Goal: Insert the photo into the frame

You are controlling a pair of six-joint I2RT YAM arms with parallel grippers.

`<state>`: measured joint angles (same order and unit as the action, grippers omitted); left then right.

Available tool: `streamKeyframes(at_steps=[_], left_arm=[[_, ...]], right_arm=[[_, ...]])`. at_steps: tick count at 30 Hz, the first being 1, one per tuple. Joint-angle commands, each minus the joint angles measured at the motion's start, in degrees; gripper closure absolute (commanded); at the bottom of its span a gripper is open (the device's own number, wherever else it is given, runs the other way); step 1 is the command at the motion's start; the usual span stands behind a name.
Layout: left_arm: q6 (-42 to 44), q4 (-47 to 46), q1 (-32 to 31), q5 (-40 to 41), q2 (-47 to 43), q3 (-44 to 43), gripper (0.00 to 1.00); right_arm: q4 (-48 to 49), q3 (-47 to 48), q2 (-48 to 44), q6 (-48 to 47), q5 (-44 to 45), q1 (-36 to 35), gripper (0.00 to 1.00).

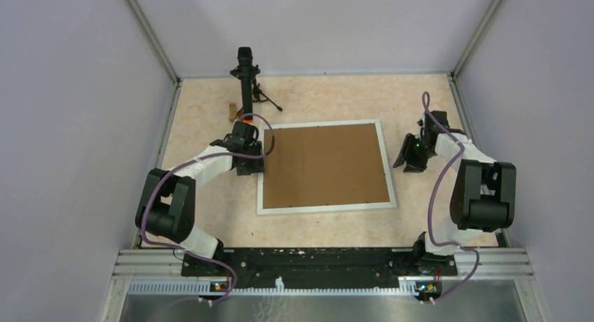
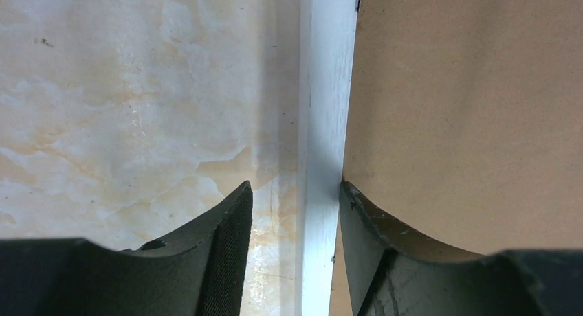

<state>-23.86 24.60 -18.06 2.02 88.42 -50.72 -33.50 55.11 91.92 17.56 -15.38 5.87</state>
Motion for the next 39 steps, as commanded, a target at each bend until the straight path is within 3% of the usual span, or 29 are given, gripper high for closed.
streamKeyframes(at_steps=[1,5,13,21,27,35,39], left_arm=[[1.37,3.40,0.71,-0.17,4.46,1.60,0.46],[0.50,2.47,1.95,-1.69,6.60,2.13,0.52],[0.45,0.89,3.84,-5.20,9.09,3.15,0.61],[0.89,0.63,4.09,-4.62,9.46,3.29,0.64],[0.90,0.49,4.18,-4.70,9.46,3.67,0.66],[0.98,0.47,4.18,-4.18,9.04,3.88,0.67],[0.98,0.31,4.17,-4.34,8.72,4.11,0.67]], right_arm=[[-4.16,0.05,-4.93,-1.83,6.36,-3.03,0.59],[-5.17,-0.44,-4.63,-1.87,6.88,-4.96,0.70],[-5.20,-1.52,-3.82,-2.27,6.98,-7.59,0.78],[-4.22,-0.69,-5.07,-1.82,6.14,-8.42,0.73],[-3.74,0.17,-4.47,-1.87,2.14,-8.42,0.73],[-5.09,-0.26,-8.39,-1.65,5.47,-8.42,0.72],[-3.25,-1.58,-7.72,-1.83,3.14,-8.42,0.72]])
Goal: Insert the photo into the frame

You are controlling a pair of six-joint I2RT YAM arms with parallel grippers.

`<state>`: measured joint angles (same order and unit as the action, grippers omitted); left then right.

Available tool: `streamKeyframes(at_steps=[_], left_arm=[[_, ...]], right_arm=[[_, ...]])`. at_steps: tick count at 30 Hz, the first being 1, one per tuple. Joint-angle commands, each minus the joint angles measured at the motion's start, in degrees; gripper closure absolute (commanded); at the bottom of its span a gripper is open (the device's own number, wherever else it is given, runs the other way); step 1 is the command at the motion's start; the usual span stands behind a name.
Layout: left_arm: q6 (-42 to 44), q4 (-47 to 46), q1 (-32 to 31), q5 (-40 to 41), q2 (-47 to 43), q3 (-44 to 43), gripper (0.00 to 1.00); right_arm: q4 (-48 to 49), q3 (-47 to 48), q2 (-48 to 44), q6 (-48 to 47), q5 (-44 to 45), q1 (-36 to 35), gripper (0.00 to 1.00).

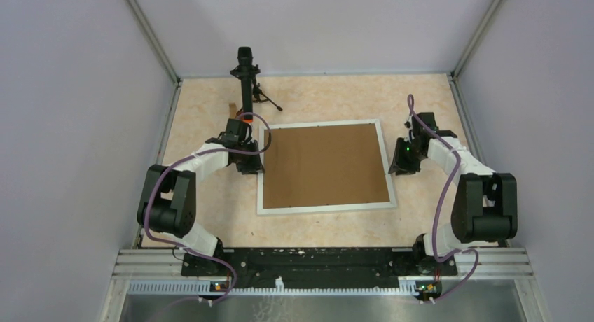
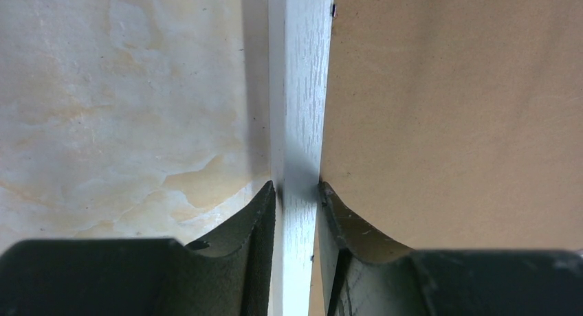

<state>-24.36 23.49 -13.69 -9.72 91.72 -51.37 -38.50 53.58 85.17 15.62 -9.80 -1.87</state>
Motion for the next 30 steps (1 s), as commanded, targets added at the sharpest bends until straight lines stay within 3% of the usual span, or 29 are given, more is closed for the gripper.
streamKeyframes(at_steps=[1,18,30], left_arm=[[1.39,1.38,-0.19,7.43,5.42,4.77,0.67],[1.50,1.39,-0.17,7.39,5.15,4.99,0.71],[1.58,1.28,-0.13,6.56,5.59,4.78,0.74]], right_arm=[[1.73,-0.02,0.02,0.04,-2.43,-0.61,0.72],[4.79,-1.86,6.06,-0.23,-2.48,-1.44,0.78],[4.70,-4.11,12.92,8.52,9.59,-12.92,0.78]])
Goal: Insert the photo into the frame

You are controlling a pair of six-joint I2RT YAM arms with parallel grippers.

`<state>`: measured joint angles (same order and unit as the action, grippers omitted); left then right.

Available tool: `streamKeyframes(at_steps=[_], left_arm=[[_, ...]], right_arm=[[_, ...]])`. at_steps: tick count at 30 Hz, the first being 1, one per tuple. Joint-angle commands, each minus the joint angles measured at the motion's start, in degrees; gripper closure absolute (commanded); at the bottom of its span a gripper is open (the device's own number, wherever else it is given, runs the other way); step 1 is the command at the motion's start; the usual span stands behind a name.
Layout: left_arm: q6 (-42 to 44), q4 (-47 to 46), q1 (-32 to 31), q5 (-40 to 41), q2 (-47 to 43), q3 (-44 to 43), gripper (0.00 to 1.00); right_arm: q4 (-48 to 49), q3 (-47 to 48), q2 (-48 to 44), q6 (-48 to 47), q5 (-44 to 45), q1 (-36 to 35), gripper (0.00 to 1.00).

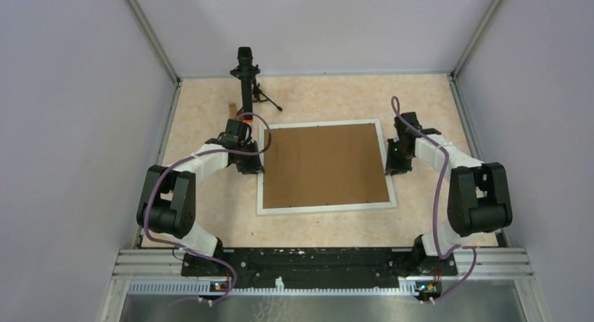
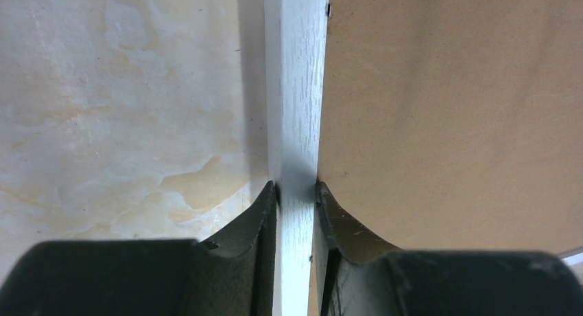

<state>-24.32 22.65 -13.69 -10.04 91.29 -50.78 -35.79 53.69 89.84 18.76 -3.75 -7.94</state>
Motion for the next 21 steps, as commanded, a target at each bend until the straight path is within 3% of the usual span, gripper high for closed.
streamKeyframes(at_steps=[1,7,12,13,15,17,19,21], left_arm=[[1.55,2.13,-0.16,6.83,5.94,4.22,0.74],[1.35,2.10,-0.16,6.53,6.05,4.11,0.76],[1.33,2.30,-0.15,7.19,5.66,4.25,0.76],[1.43,2.33,-0.11,7.29,5.78,4.20,0.77],[1.70,2.64,-0.15,7.45,6.00,3.86,0.77],[1.81,2.73,-0.11,7.79,6.06,3.78,0.77],[1.77,2.60,-0.11,7.87,5.75,4.00,0.78],[2.00,2.50,-0.11,7.91,5.69,4.06,0.78]], right_arm=[[1.96,-4.02,8.55,6.67,5.33,-8.32,0.78],[-2.61,0.87,15.10,12.75,15.72,-18.67,0.76],[-8.54,8.77,15.42,11.93,23.51,-21.94,0.71],[-9.02,12.11,14.19,10.35,22.45,-22.39,0.67],[-8.10,16.46,10.58,7.24,13.85,-20.95,0.48],[-4.62,18.52,6.11,5.48,0.24,-14.80,0.45],[-0.88,19.86,2.70,4.14,-1.34,-8.89,0.44],[-1.01,23.44,5.11,0.40,-1.43,-5.04,0.44]])
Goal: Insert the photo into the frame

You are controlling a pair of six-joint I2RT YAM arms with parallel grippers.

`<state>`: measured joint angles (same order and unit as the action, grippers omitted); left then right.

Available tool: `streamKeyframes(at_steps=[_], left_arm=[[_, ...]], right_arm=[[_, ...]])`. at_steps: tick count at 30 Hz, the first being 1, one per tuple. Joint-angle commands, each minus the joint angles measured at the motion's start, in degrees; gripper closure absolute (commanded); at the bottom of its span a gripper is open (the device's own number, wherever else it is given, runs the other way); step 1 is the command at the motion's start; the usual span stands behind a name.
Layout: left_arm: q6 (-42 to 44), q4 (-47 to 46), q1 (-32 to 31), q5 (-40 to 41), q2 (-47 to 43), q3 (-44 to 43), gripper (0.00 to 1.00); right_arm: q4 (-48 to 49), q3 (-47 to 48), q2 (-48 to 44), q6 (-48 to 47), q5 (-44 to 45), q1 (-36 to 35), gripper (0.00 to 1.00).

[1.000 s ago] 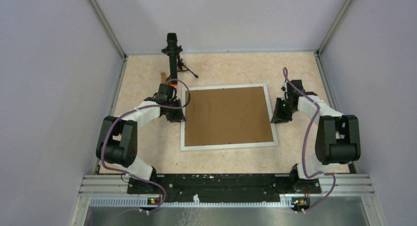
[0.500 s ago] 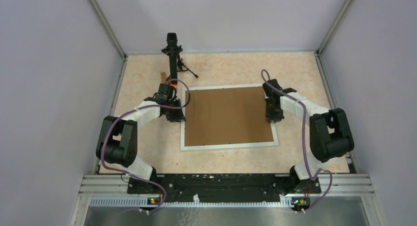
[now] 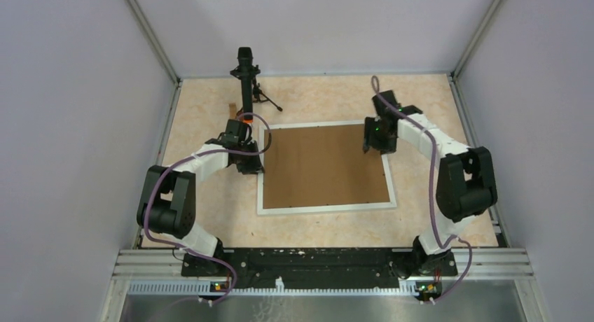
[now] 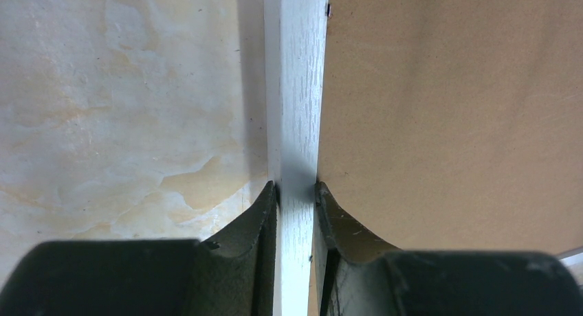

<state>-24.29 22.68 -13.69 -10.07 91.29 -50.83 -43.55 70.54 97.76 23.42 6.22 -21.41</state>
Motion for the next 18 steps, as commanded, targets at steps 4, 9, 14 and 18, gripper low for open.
streamKeyframes(at_steps=[4,9,14,18], left_arm=[[2.44,2.81,-0.15,7.88,6.31,3.64,0.79],[2.67,2.79,-0.10,7.67,6.52,3.84,0.79],[2.68,2.64,-0.13,7.34,6.95,3.72,0.80],[2.76,2.62,-0.08,7.43,7.48,3.29,0.81]], right_arm=[[2.97,13.48,5.50,-9.03,-8.52,11.70,0.54],[4.87,16.18,10.79,-10.37,-13.34,13.40,0.74],[5.19,17.49,14.41,-10.84,-12.00,14.48,0.78],[5.95,17.19,15.43,-10.86,-11.46,15.12,0.82]])
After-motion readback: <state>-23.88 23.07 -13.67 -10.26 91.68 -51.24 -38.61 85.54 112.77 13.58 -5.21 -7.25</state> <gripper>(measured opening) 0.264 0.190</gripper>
